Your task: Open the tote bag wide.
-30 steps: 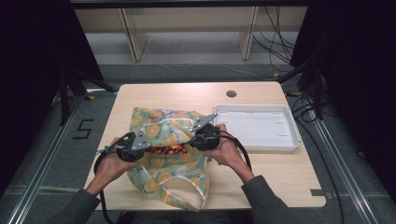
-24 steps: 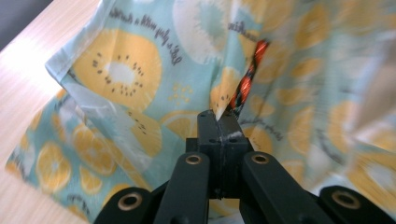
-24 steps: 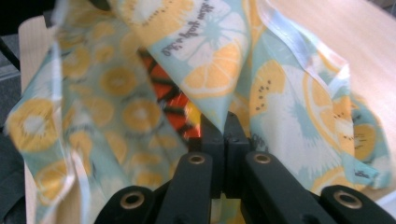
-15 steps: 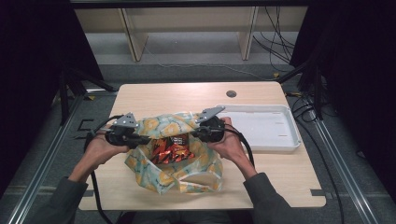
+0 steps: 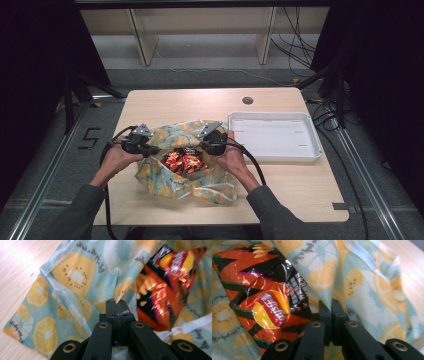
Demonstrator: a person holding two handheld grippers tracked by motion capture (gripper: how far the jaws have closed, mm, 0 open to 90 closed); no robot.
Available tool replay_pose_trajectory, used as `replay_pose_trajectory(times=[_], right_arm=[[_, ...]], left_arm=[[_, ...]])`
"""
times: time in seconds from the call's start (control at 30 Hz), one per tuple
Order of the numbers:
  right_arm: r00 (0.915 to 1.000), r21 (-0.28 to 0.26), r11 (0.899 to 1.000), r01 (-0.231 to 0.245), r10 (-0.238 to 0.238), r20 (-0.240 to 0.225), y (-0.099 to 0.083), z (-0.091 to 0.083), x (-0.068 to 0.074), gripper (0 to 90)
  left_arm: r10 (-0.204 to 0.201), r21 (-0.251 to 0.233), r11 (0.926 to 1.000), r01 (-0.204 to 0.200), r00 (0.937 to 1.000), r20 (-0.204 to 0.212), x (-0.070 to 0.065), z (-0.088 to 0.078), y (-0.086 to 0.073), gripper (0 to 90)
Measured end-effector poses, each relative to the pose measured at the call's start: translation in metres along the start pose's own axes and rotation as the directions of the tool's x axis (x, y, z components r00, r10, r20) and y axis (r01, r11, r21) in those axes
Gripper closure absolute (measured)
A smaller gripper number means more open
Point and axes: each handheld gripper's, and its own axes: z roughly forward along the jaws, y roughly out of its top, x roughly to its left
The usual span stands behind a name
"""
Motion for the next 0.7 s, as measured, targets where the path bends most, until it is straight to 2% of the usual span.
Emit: replay_pose_trajectory(times=[0.07, 0.1, 0.13, 0.17, 0.2, 0.23, 0.27, 0.3, 0.33, 0.37, 0.47, 0.53, 0.6, 0.63, 0.67, 0.7], right_arm=[[0.9999, 0.007, 1.0, 0.002, -0.002, -0.012, 0.0, 0.003, 0.003, 88.7], [0.9997, 0.011, 1.0, 0.022, -0.022, -0.011, 0.001, 0.004, 0.003, 88.2], [1.0, 0.019, 1.0, 0.004, -0.003, -0.007, 0.001, 0.005, 0.004, 87.9], [0.9996, 0.013, 1.0, 0.025, -0.025, -0.012, 0.001, 0.006, 0.002, 87.7], [0.9999, 0.02, 1.0, -0.002, 0.002, -0.011, 0.0, 0.006, 0.003, 87.5], [0.9999, 0.026, 1.0, 0.0, 0.0, -0.012, -0.001, 0.005, 0.002, 87.5], [0.9998, 0.026, 1.0, -0.017, 0.017, -0.01, -0.001, 0.005, 0.001, 87.5], [0.9996, 0.028, 0.999, -0.025, 0.025, -0.012, -0.002, 0.005, 0.001, 87.5], [0.9996, 0.026, 0.999, -0.029, 0.029, -0.007, -0.001, 0.005, 0.0, 87.5], [0.9998, 0.035, 0.999, -0.012, 0.013, -0.018, -0.001, 0.003, -0.001, 87.6], [0.9995, 0.018, 0.999, -0.033, 0.033, -0.001, 0.0, 0.001, 0.0, 89.0], [0.9997, 0.008, 1.0, -0.024, 0.024, -0.002, -0.001, 0.002, -0.001, 89.4], [0.9998, 0.017, 1.0, -0.017, 0.017, -0.006, -0.001, 0.002, -0.002, 89.8], [0.9995, 0.025, 0.999, -0.03, 0.03, -0.008, -0.001, 0.002, -0.001, 90.0], [0.9995, 0.031, 0.999, -0.028, 0.028, -0.01, -0.001, 0.001, -0.001, 90.0], [0.9997, 0.027, 0.999, -0.022, 0.022, -0.011, 0.0, 0.002, -0.001, 90.0]], left_arm=[[0.01, 0.01, 0.9999, -0.01, 0.9999, -0.011, 0.001, 0.002, -0.002, 89.8], [0.008, 0.01, 0.9999, -0.008, 0.9999, -0.009, -0.001, 0.003, -0.003, 89.8], [0.021, 0.015, 0.9997, -0.02, 0.9997, -0.013, -0.001, 0.004, -0.004, 89.7], [0.018, 0.017, 0.9997, -0.017, 0.9998, -0.012, -0.001, 0.004, -0.004, 89.6], [0.011, 0.012, 0.9999, -0.011, 0.9998, -0.019, -0.002, 0.005, -0.004, 88.6], [0.01, 0.007, 0.9999, -0.01, 0.9996, -0.027, -0.003, 0.005, -0.003, 86.8], [0.011, 0.018, 0.9998, -0.011, 0.9997, -0.023, -0.005, 0.003, -0.002, 85.1], [0.019, 0.006, 0.9998, -0.019, 0.9995, -0.024, -0.007, 0.001, -0.001, 82.1], [0.016, 0.003, 0.9999, -0.016, 0.9996, -0.024, -0.009, -0.003, 0.001, 76.4], [0.015, 0.003, 0.9999, -0.015, 0.9997, -0.018, -0.012, -0.009, 0.003, 71.3], [0.014, -0.036, 0.9992, -0.015, 0.9997, -0.02, -0.024, -0.029, 0.009, 62.1], [0.029, -0.057, 0.998, -0.029, 0.9996, -0.007, -0.032, -0.041, 0.013, 57.6], [0.041, -0.094, 0.9948, -0.04, 0.9991, 0.008, -0.043, -0.047, 0.016, 61.3], [0.054, -0.099, 0.9938, -0.051, 0.998, 0.032, -0.049, -0.047, 0.018, 64.9], [0.085, -0.098, 0.992, -0.079, 0.9947, 0.058, -0.054, -0.047, 0.02, 67.3], [0.085, -0.098, 0.9921, -0.077, 0.9933, 0.079, -0.06, -0.043, 0.021, 69.7]])
